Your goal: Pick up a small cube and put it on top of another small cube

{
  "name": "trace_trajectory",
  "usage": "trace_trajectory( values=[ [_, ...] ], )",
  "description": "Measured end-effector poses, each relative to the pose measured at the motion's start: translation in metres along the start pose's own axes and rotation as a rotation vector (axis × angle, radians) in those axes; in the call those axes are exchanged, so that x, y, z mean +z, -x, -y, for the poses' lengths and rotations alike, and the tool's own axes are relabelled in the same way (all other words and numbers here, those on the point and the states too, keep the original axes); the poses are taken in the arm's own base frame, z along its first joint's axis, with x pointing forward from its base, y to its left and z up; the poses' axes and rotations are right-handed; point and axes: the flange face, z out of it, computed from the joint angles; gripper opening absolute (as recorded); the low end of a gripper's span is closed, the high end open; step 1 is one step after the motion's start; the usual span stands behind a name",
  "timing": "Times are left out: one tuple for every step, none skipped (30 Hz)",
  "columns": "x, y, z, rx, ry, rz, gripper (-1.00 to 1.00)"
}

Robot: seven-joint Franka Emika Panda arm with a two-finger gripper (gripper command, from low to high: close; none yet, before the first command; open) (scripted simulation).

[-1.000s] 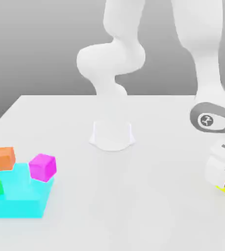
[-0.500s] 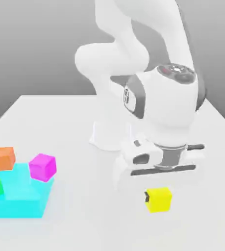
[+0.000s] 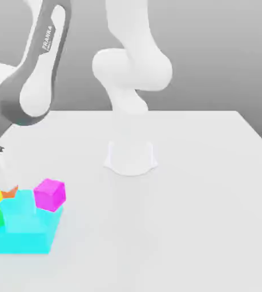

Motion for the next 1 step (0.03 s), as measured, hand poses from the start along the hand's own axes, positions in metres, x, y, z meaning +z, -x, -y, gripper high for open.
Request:
trace_trajectory(
  values=[
    [0.0,0.0,0.0,0.0,0.0,0.0,1.0]
  ],
)
